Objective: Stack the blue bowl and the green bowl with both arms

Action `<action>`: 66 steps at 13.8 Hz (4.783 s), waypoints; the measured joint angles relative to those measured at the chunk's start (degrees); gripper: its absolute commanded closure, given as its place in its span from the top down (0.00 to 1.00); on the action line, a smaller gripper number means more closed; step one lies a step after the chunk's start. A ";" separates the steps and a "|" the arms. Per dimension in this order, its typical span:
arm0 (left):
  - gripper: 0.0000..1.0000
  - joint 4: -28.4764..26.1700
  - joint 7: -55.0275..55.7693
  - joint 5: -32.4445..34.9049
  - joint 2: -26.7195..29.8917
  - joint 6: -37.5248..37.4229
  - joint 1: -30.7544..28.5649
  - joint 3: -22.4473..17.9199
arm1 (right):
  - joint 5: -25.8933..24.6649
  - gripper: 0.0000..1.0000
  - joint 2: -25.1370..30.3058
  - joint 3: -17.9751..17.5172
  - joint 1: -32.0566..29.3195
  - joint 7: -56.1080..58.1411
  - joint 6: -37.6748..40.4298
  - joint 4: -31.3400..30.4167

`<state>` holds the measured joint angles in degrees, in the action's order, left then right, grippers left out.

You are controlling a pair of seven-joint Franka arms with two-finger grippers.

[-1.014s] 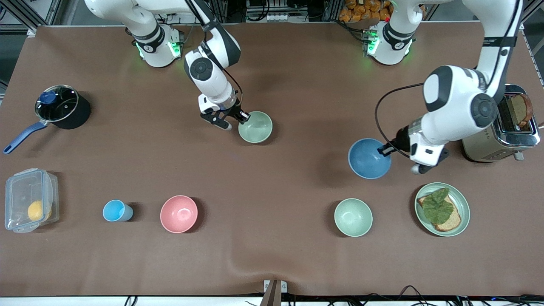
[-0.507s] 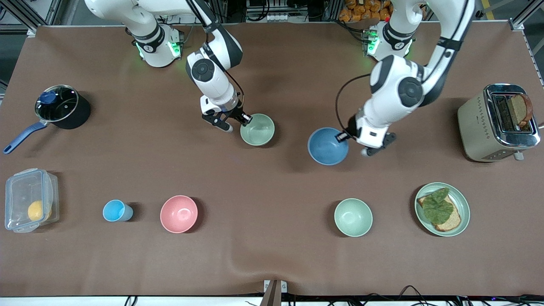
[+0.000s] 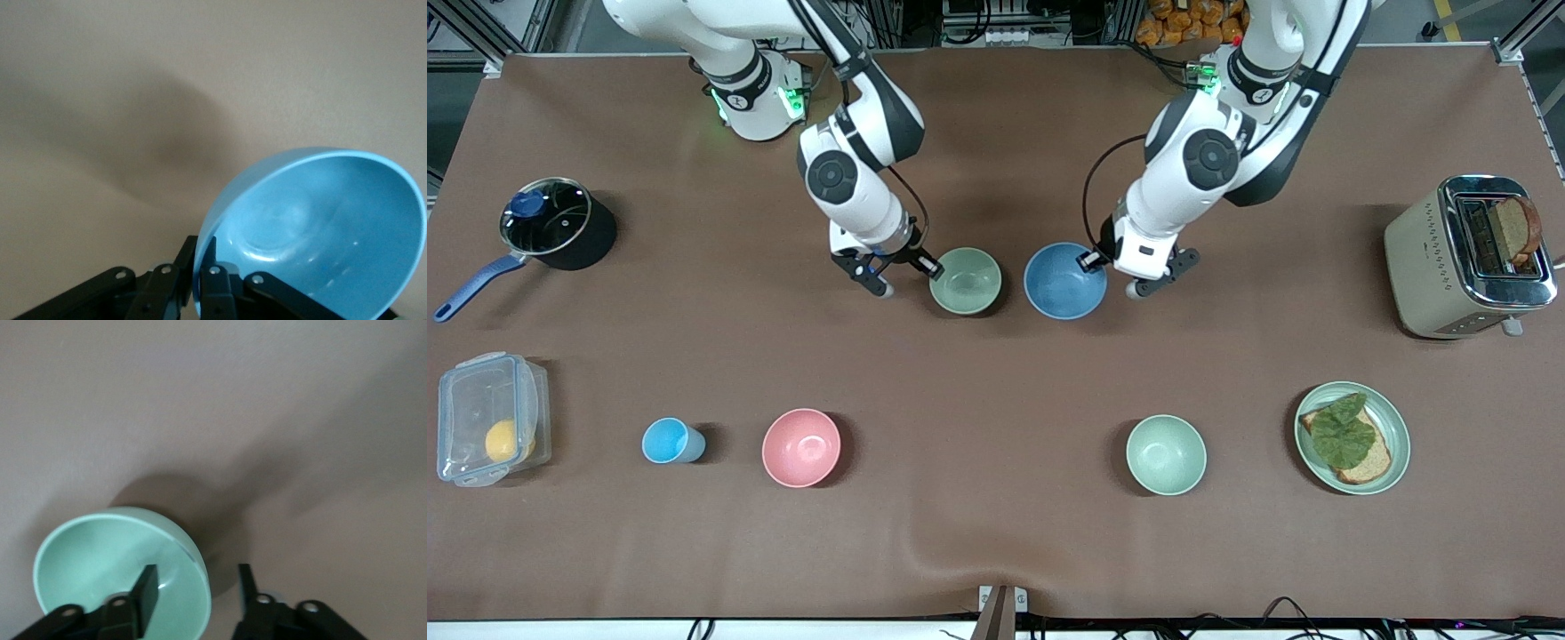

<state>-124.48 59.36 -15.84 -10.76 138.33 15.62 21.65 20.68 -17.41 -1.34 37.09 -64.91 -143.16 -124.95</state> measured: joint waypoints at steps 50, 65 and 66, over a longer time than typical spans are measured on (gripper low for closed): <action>1.00 28.50 17.65 20.49 -9.18 -23.23 1.98 -3.24 | 27.18 1.00 -3.05 16.26 -11.42 28.96 26.30 1.91; 1.00 35.44 -27.12 20.02 -0.06 -41.34 -16.84 -6.24 | -10.50 1.00 13.28 2.42 -34.71 40.94 45.51 15.31; 1.00 35.14 -30.41 19.95 0.85 -42.31 -15.88 -8.22 | -11.92 1.00 14.50 2.09 -35.07 41.38 45.23 16.25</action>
<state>-89.34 28.95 4.11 -9.91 96.02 -0.27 13.43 8.76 -2.92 0.75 2.03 -23.53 -97.93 -108.69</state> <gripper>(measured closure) 0.000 0.000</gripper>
